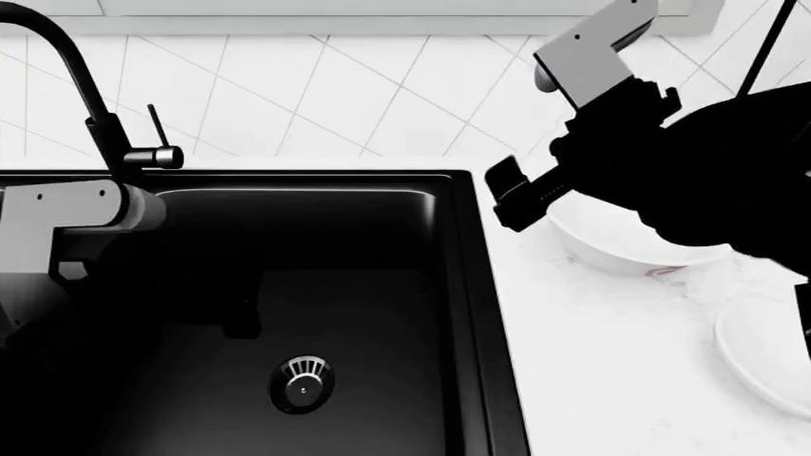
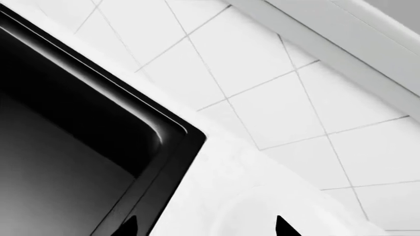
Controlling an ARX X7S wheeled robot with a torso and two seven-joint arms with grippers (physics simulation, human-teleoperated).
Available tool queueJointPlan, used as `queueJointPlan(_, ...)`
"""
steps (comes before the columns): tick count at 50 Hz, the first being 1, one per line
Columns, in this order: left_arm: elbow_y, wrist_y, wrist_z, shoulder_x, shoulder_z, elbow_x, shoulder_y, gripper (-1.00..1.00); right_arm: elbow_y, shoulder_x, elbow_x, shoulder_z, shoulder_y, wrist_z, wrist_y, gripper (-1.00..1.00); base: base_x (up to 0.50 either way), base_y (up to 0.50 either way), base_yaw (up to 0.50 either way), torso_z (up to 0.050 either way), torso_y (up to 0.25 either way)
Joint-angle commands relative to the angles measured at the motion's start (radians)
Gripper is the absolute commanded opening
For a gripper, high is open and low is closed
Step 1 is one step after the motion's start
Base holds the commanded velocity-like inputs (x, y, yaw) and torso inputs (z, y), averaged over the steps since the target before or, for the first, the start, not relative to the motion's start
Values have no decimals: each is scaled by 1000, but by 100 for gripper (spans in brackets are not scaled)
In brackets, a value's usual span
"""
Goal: Stack the bowls in the sink.
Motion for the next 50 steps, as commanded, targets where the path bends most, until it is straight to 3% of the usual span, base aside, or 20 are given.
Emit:
queueJointPlan(1,2,8,1,-7,4,2,2,100,-13,7,19,-21,-9,2,0,100,0,0,0,0,0)
queueJointPlan(50,21,48,-1,-34,10,-7,26,100,44,34,-16,-135,-36,-30,-68,100,0,0,0,0,0)
